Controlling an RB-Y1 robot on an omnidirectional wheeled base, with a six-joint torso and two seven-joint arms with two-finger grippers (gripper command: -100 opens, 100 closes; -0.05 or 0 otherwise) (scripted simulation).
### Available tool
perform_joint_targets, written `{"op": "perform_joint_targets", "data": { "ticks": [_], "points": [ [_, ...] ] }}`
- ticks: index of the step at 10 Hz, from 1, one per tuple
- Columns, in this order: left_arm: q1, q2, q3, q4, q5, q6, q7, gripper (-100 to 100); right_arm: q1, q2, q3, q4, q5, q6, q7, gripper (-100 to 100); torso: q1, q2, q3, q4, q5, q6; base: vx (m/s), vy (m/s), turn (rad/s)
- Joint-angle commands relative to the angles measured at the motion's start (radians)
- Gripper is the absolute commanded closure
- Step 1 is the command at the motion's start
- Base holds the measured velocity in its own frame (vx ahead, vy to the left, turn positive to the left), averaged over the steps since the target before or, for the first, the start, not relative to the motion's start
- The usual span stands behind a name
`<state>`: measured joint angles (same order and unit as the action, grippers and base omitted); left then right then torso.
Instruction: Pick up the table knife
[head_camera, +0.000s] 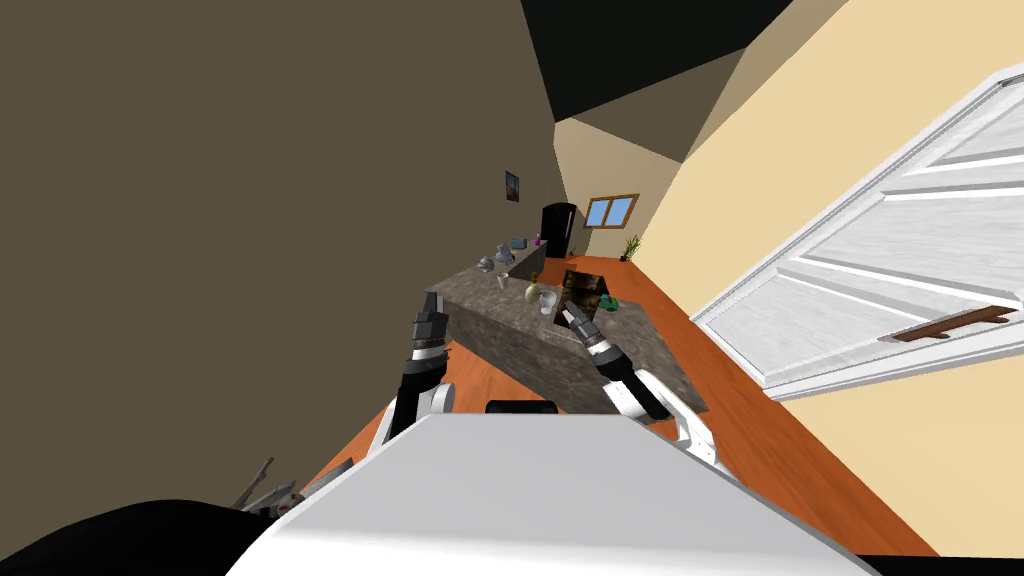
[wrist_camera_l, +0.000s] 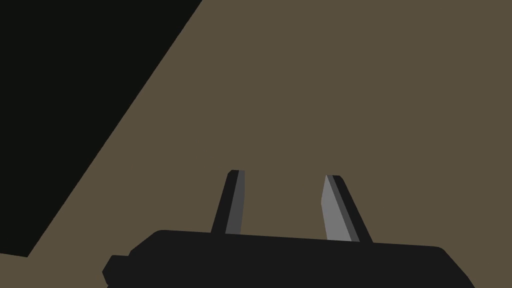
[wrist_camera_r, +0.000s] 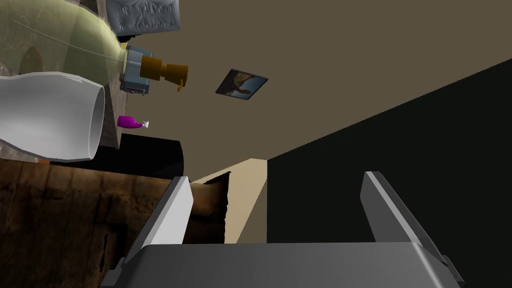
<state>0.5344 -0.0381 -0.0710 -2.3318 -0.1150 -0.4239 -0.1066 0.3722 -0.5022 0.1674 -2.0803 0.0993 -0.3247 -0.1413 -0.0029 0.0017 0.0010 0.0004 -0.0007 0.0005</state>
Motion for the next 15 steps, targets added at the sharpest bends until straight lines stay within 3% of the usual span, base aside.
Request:
{"op": "perform_joint_targets", "data": {
  "ticks": [1, 10, 13, 14, 15],
  "points": [
    [0.000, 0.000, 0.000, 0.000, 0.000, 0.000, 0.000, 0, -0.016, -0.050, 0.016, 0.022, 0.003, 0.010, 0.006, -100, 0.000, 0.000, 0.000, 0.000, 0.000, 0.000, -0.036, -0.019, 0.190],
    [0.000, 0.000, 0.000, 0.000, 0.000, 0.000, 0.000, 0, -0.086, -0.246, 0.093, 0.117, 0.028, 0.032, 0.041, -100, 0.000, -0.002, -0.001, 0.000, 0.000, 0.000, -0.023, -0.020, 0.121],
    [0.000, 0.000, 0.000, 0.000, 0.000, 0.000, 0.000, 0, -0.122, -0.333, 0.143, 0.162, 0.045, 0.040, 0.066, -100, 0.001, -0.002, -0.001, 0.000, 0.000, 0.000, -0.017, -0.019, 0.134],
    [0.000, 0.000, 0.000, 0.000, 0.000, 0.000, 0.000, 0, -0.122, -0.341, 0.143, 0.162, 0.045, 0.040, 0.066, -100, 0.001, -0.002, -0.001, 0.000, 0.000, 0.000, -0.014, -0.023, 0.075],
    [0.000, 0.000, 0.000, 0.000, 0.000, 0.000, 0.000, 0, -0.140, -0.378, 0.171, 0.183, 0.055, 0.043, 0.081, -100, 0.001, -0.002, -0.001, 0.000, 0.000, 0.000, -0.014, -0.022, 0.137]
  ]
}}
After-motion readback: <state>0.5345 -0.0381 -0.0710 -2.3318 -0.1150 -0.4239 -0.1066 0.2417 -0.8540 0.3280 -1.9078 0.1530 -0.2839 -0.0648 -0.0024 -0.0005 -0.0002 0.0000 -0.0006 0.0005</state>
